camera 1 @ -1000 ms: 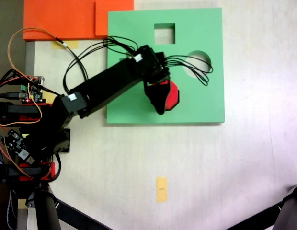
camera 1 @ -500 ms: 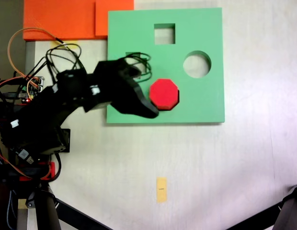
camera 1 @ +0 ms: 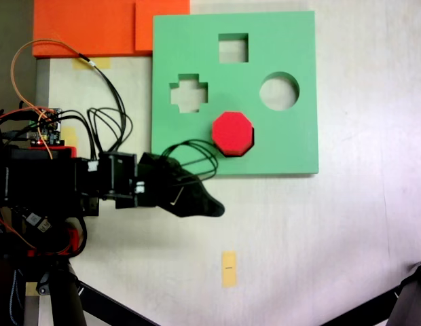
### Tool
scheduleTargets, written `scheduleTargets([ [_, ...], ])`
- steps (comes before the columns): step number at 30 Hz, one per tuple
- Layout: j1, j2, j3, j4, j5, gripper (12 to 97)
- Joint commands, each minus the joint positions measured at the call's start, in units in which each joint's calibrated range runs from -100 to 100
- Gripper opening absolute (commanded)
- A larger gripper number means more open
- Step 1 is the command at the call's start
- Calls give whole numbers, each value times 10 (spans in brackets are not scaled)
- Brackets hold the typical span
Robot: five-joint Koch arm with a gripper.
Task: Put the octagonal pillar block into the corresponding hole
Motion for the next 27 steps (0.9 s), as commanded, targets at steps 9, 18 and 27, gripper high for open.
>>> scheduleTargets([
  [9, -1, -182, -556, 584, -93, 603],
  [18, 5, -182, -792, 641, -145, 579],
  [27, 5, -182, -792, 639, -158, 486],
])
